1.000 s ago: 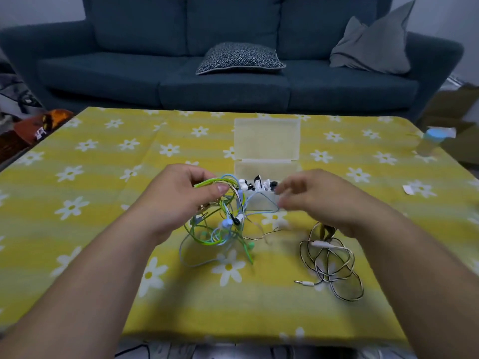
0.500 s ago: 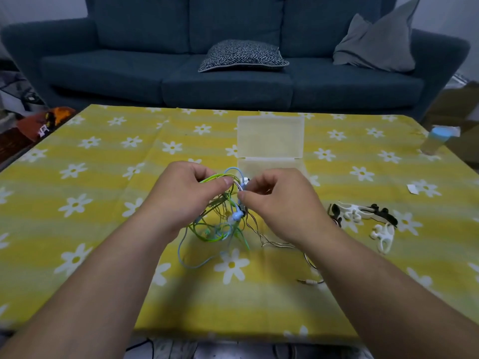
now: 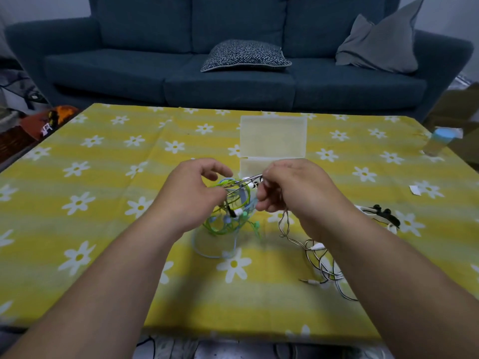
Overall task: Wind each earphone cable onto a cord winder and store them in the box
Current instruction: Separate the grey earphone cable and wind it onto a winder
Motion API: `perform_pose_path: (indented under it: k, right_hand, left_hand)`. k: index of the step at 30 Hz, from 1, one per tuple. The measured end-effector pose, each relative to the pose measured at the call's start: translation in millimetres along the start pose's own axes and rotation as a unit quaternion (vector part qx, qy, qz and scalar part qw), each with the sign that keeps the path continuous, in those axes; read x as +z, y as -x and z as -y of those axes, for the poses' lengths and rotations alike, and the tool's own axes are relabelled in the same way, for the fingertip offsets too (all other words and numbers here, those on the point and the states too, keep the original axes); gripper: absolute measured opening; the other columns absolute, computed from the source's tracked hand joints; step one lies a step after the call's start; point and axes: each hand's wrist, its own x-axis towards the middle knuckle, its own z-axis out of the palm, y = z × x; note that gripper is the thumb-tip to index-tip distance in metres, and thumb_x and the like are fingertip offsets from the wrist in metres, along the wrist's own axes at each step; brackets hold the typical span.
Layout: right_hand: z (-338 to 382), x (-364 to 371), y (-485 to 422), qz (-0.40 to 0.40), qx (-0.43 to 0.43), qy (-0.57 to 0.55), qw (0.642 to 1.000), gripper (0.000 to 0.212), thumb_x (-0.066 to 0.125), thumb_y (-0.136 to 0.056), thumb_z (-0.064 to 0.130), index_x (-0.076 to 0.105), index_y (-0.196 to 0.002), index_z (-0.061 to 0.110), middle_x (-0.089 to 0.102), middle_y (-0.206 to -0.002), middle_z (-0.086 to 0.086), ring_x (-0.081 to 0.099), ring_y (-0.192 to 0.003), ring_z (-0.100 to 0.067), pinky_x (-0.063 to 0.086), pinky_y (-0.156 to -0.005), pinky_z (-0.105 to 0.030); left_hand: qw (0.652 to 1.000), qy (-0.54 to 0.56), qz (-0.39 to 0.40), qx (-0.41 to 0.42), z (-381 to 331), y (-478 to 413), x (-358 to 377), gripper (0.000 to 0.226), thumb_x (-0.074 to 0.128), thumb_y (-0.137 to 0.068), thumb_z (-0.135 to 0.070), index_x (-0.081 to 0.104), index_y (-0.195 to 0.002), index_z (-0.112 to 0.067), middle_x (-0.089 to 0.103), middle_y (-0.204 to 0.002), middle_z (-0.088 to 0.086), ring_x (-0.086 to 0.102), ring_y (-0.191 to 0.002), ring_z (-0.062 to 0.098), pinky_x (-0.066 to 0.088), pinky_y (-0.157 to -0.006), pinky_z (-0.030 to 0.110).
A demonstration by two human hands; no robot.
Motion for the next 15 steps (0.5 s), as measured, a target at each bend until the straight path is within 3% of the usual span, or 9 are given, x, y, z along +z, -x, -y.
perform_pose_path:
  k: [2,5,10,15]
  right_hand:
    - [2.4,-2.5,0.1,-0.03,0.016,-0.056,0.998,0.033,0.041,-0.089,0.0,0.05,-0.058,0.009,0.059,-0.057,-0.006,0.061,-0.05,-0.021,0.043,-0.05,-0.027]
    - [6.7,-4.8,0.5,-0.048,0.022,-0.146,0.988,0.032,0.038,-0.089,0.0,0.045,-0.058,0.007,0.061,-0.057,-0.01,0.069,-0.062,-0.03,0.052,-0.057,-0.032]
    - [8.7,-10.3,-3.5,-0.063,0.009,-0.204,0.977,0.031,0.04,-0.092,0.003,0.043,-0.061,0.006,0.063,-0.062,-0.014,0.071,-0.073,-0.038,0.059,-0.077,-0.048]
    - [3.6,-12.4,-4.3,-0.05,-0.002,-0.168,0.984,0.016,0.056,-0.096,0.009,0.063,-0.081,0.005,0.071,-0.072,-0.009,0.071,-0.074,-0.027,0.053,-0.063,-0.031]
  left_hand:
    - [0.999,0.036,0.001,-0.015,-2.6,0.8,-1.9,0.03,0.065,-0.077,0.005,0.072,-0.084,-0.023,0.063,-0.083,-0.005,0.043,-0.047,0.005,0.032,-0.04,0.013]
    - [0.997,0.062,0.021,-0.03,-4.4,1.7,-3.2,0.026,0.067,-0.075,0.011,0.07,-0.078,-0.014,0.059,-0.059,-0.011,0.046,-0.047,0.005,0.033,-0.042,0.014]
    - [0.985,0.149,0.049,-0.075,-2.2,1.1,-5.7,0.013,0.074,-0.082,-0.003,0.065,-0.077,-0.011,0.058,-0.067,0.001,0.053,-0.059,0.012,0.04,-0.06,0.025]
    - [0.95,0.268,0.018,-0.158,-4.7,-1.2,-5.8,0.012,0.072,-0.085,-0.012,0.064,-0.077,-0.018,0.062,-0.081,0.0,0.055,-0.081,0.017,0.041,-0.078,0.036]
